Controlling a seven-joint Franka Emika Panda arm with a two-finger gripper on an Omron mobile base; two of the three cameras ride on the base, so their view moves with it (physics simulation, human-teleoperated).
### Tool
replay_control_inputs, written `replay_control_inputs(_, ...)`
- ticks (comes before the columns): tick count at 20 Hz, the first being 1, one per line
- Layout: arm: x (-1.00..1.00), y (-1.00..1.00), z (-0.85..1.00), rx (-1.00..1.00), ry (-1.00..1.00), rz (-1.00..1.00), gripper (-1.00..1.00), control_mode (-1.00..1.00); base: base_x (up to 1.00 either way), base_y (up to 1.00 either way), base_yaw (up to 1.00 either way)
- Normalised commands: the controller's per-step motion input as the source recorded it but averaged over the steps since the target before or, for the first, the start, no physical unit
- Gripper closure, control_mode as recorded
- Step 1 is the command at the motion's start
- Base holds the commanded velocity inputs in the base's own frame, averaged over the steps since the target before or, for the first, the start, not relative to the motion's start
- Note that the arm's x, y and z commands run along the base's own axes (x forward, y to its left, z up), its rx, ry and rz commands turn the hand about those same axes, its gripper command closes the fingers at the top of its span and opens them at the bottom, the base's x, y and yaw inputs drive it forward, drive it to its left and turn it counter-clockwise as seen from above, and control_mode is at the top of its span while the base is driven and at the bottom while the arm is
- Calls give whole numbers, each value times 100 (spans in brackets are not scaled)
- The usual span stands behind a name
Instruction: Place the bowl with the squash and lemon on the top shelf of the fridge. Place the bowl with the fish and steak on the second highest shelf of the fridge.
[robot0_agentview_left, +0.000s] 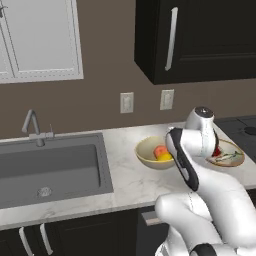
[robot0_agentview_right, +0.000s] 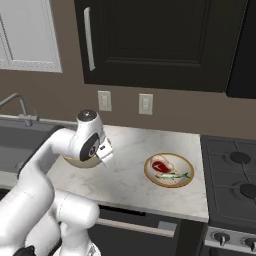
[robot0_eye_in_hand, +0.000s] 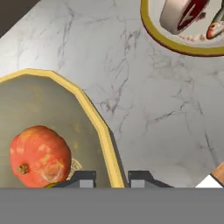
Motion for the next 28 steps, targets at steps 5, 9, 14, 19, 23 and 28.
replay_control_inputs(5,-100,0,72,2,-26,-7,100,-100,0,0,0)
replay_control_inputs(9,-99,0,59,2,-18,-15,100,-100,0,0,0)
replay_control_inputs(14,-94,0,49,0,-12,-16,100,-100,0,0,0)
replay_control_inputs(19,-85,0,17,0,-15,-5,100,-100,0,0,0)
replay_control_inputs(23,-33,-3,0,0,-7,-2,100,100,-26,-7,-13)
replay_control_inputs(28,0,0,0,0,0,0,100,100,-32,-18,-57)
